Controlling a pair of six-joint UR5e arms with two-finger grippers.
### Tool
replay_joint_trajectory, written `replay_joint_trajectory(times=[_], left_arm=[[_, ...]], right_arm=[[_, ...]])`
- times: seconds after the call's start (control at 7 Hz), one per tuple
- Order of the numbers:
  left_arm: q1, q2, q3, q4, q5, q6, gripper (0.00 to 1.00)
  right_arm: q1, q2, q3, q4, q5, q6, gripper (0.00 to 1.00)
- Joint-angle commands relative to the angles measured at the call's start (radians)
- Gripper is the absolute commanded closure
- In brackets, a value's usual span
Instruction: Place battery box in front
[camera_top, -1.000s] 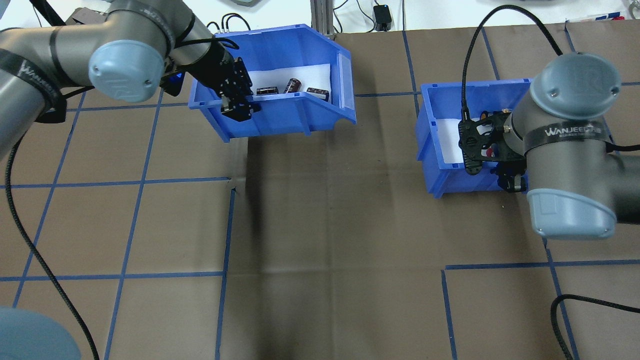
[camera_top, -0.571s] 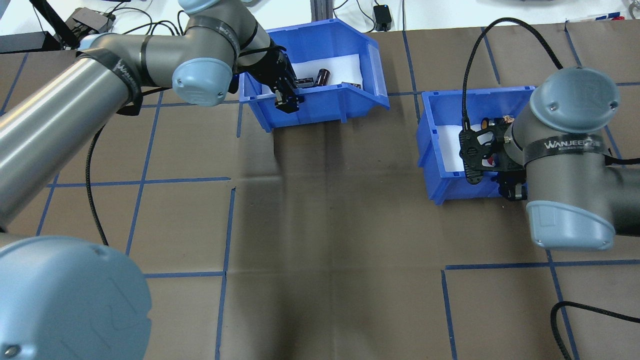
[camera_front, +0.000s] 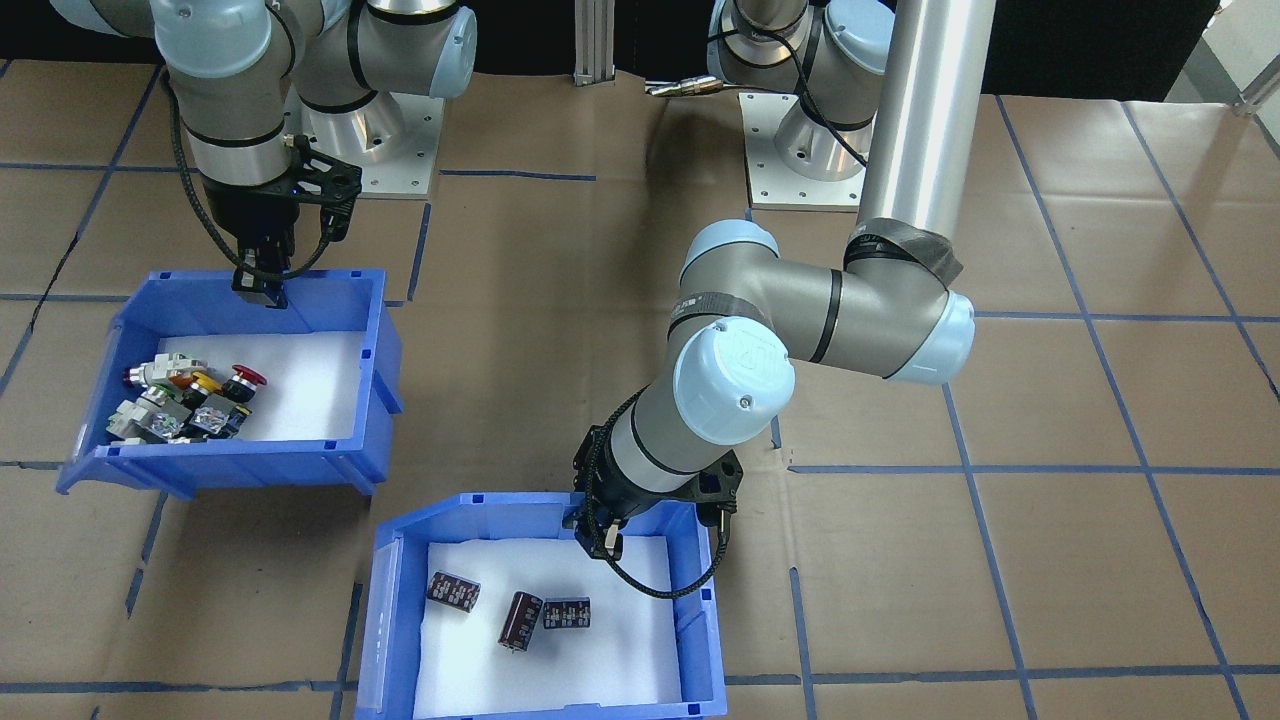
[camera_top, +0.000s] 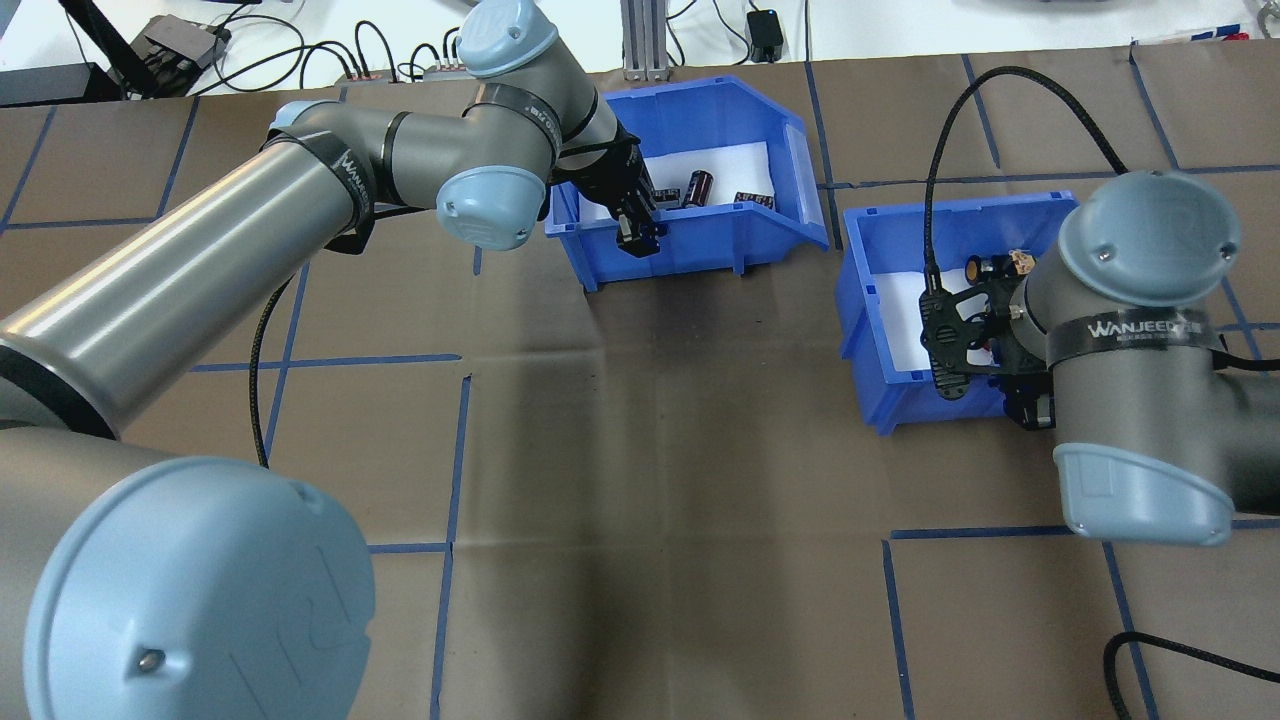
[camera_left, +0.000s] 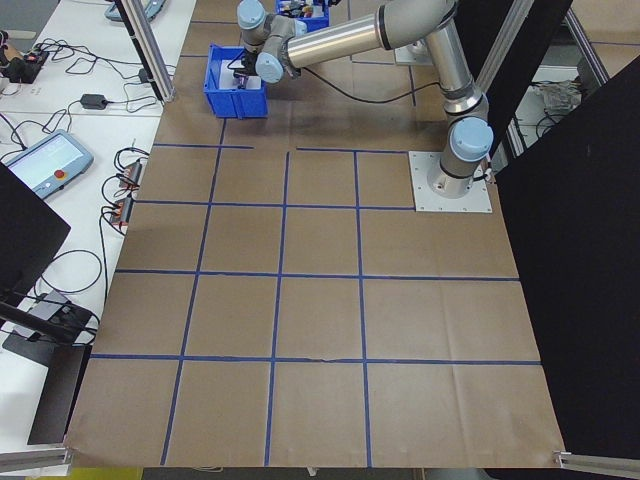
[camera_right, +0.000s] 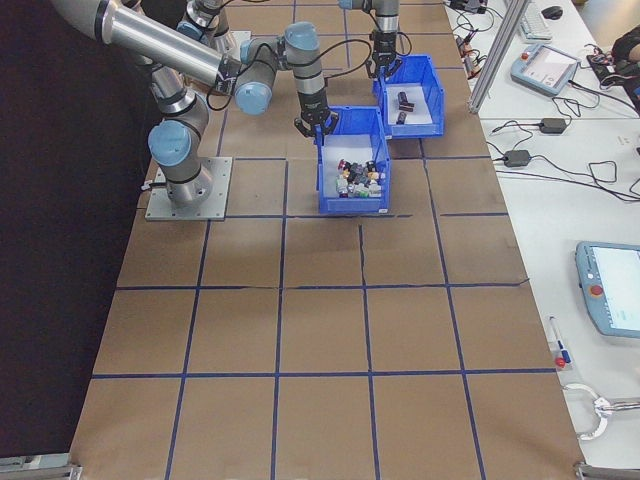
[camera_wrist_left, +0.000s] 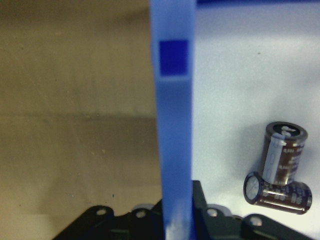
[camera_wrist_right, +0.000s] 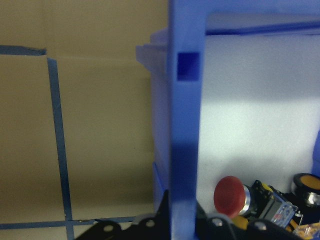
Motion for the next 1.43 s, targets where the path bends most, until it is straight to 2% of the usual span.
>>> replay_joint_trajectory(times=[0.0,0.14,0.43,0.57,0.71,1.0,1.14,1.29], left_arm=[[-0.003,0.028,-0.02,-0.024,0.021,0.02,0.42],[-0.003,0.04,-0.043,-0.041,0.107,0.085,0.01],[0.017,0.121,-0.045,-0.14,0.119,0.098,0.0],[0.065,0.185,-0.039,-0.241,0.131,0.215,0.0],[0.127,0.236,-0.018,-0.395,0.162,0.44,0.0],[0.248,0.322,0.071,-0.554,0.261,0.974,0.0],[0.271,0.347,0.107,-0.605,0.263,1.266,0.0],[0.277,0.37,0.133,-0.607,0.262,1.548,0.0]], right_arm=[[0.002,-0.052,0.05,0.01,-0.002,0.001,1.0],[0.005,-0.083,0.088,0.005,-0.002,0.004,1.0],[0.008,-0.152,0.124,0.013,0.006,0.015,1.0],[0.017,-0.161,0.139,0.014,0.016,0.015,1.0],[0.052,-0.166,0.15,0.013,0.018,0.029,1.0],[0.171,-0.158,0.15,0.016,0.021,0.181,1.0],[0.213,-0.147,0.15,0.016,0.021,0.232,1.0],[0.271,-0.138,0.15,0.014,0.021,0.315,1.0]])
